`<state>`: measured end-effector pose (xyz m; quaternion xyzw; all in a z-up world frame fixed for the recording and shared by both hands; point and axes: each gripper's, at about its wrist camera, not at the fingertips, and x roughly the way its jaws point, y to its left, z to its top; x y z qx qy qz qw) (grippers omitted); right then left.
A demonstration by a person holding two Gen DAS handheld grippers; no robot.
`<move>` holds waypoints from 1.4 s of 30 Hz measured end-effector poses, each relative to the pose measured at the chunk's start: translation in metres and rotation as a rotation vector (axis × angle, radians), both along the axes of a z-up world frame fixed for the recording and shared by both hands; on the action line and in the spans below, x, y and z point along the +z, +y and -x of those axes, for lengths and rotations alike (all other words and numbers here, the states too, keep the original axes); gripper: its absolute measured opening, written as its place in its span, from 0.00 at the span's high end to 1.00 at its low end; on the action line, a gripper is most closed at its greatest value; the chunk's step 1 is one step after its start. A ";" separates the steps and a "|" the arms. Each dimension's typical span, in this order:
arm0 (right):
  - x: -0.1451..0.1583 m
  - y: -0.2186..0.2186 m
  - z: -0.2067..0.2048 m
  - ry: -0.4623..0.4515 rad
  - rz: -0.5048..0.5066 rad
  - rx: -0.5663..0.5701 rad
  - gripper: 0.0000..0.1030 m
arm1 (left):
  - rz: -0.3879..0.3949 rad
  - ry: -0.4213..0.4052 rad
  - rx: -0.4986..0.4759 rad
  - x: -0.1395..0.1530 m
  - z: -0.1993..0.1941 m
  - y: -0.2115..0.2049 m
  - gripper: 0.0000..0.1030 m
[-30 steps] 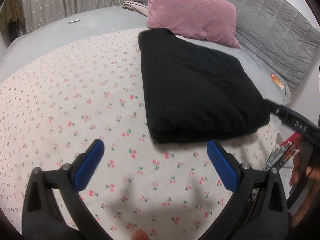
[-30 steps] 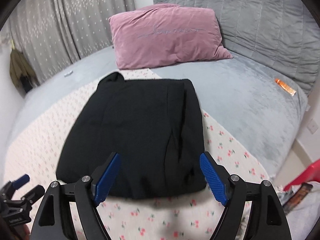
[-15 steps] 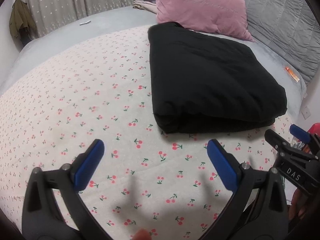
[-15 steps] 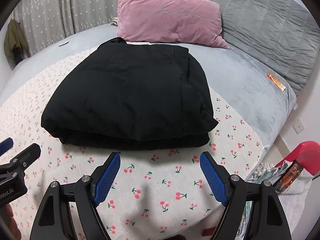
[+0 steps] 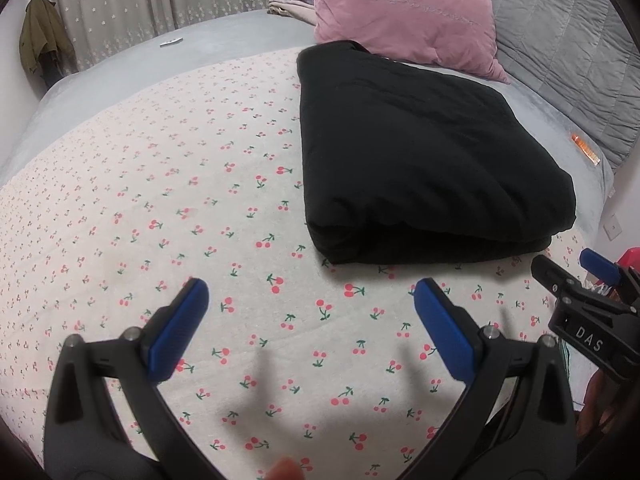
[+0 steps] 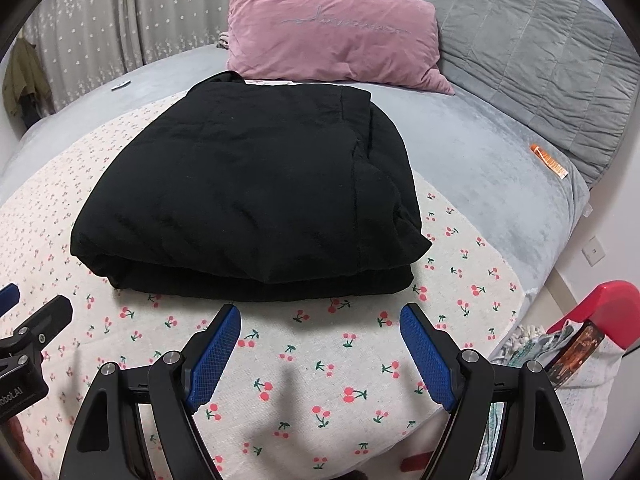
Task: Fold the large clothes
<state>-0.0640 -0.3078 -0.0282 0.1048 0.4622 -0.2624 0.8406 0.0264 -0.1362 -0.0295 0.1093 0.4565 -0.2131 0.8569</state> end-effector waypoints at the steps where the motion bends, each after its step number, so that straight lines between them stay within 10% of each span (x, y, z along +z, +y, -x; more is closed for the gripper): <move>1: 0.000 -0.001 0.000 -0.001 -0.003 0.000 0.19 | -0.001 0.002 0.001 -0.001 0.000 0.000 0.01; 42: -0.001 -0.002 0.002 0.001 -0.012 -0.006 0.19 | 0.019 0.024 0.003 -0.005 -0.004 -0.003 0.01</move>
